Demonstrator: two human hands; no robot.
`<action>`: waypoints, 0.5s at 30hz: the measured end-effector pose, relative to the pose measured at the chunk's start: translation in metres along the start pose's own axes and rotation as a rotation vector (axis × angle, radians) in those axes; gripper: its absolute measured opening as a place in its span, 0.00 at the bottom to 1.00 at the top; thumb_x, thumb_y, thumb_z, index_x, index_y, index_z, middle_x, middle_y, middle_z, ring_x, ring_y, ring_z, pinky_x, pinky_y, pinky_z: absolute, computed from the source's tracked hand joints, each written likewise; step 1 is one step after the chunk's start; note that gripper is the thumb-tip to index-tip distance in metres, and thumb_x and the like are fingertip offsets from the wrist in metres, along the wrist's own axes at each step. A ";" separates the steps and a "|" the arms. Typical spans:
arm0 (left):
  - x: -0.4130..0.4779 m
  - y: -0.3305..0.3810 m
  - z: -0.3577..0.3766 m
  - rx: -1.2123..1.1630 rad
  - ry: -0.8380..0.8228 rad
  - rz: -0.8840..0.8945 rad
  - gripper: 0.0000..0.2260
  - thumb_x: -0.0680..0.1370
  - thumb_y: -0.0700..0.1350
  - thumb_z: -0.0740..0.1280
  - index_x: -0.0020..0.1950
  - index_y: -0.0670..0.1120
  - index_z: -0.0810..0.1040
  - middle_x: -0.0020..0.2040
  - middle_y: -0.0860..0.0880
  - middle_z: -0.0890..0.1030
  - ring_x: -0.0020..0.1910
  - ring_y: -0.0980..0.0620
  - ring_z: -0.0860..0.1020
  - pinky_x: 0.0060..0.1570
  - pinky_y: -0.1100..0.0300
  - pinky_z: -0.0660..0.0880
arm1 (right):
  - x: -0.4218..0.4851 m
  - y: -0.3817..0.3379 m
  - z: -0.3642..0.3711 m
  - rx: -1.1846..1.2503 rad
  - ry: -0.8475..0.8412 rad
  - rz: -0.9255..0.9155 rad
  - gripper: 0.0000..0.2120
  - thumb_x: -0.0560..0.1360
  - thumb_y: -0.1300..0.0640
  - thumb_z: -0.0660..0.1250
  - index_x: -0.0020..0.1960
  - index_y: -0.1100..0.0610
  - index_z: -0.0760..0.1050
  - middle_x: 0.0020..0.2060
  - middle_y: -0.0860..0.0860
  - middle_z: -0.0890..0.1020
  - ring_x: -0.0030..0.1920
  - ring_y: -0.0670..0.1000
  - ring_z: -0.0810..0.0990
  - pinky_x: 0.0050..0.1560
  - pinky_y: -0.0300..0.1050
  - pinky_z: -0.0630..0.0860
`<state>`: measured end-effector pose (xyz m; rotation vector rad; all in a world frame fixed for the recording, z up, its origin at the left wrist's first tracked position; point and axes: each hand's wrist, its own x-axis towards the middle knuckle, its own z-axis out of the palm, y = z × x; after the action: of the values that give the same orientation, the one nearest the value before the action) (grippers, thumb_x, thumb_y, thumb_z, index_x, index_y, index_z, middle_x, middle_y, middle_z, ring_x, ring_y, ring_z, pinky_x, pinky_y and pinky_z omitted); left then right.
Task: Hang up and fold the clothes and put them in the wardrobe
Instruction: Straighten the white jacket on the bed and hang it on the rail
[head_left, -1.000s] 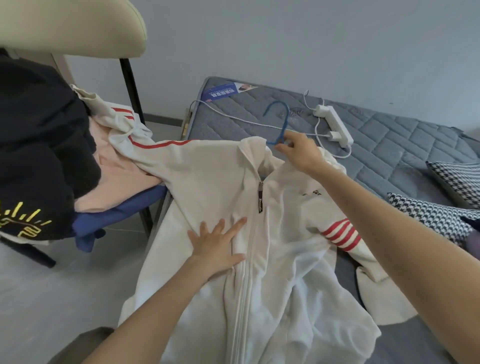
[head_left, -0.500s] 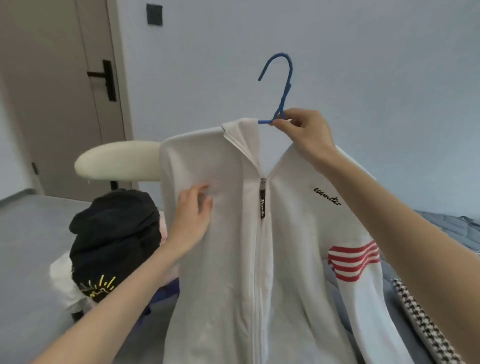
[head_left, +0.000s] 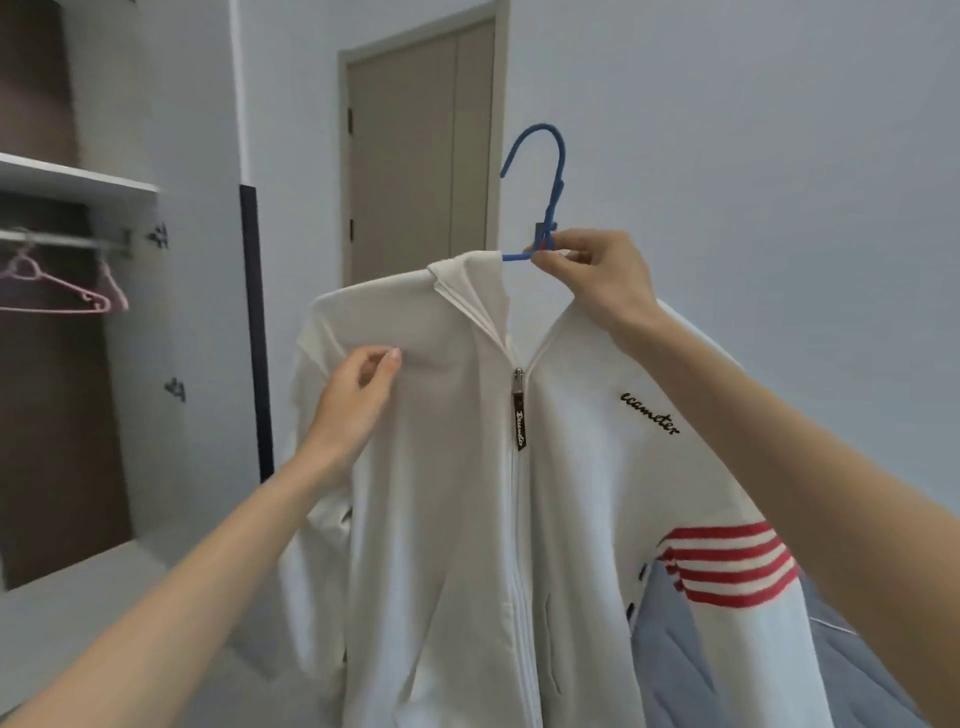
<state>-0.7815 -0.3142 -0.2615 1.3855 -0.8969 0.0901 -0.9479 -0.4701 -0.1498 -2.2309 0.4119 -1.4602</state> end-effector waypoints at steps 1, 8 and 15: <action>0.000 0.007 -0.020 -0.020 0.024 -0.026 0.08 0.81 0.51 0.61 0.52 0.51 0.77 0.47 0.56 0.79 0.48 0.59 0.76 0.47 0.63 0.71 | 0.000 -0.011 0.014 0.033 -0.013 -0.011 0.06 0.74 0.49 0.68 0.48 0.43 0.83 0.31 0.43 0.75 0.36 0.44 0.72 0.44 0.44 0.67; -0.022 0.044 -0.136 -0.026 0.203 -0.172 0.20 0.77 0.64 0.60 0.49 0.51 0.83 0.40 0.50 0.85 0.38 0.55 0.81 0.45 0.60 0.75 | -0.029 -0.080 0.114 0.194 -0.169 -0.110 0.07 0.74 0.52 0.70 0.50 0.45 0.84 0.26 0.41 0.74 0.30 0.43 0.68 0.39 0.41 0.66; -0.038 0.022 -0.212 -0.049 0.296 -0.380 0.12 0.75 0.51 0.71 0.42 0.41 0.81 0.40 0.45 0.84 0.38 0.50 0.83 0.39 0.62 0.81 | -0.086 -0.115 0.205 0.190 -0.341 -0.184 0.06 0.75 0.53 0.69 0.48 0.49 0.85 0.33 0.54 0.81 0.33 0.51 0.70 0.41 0.44 0.71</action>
<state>-0.7155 -0.1088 -0.2496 1.4300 -0.3796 -0.0174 -0.7931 -0.2897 -0.2297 -2.3470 -0.0411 -1.1155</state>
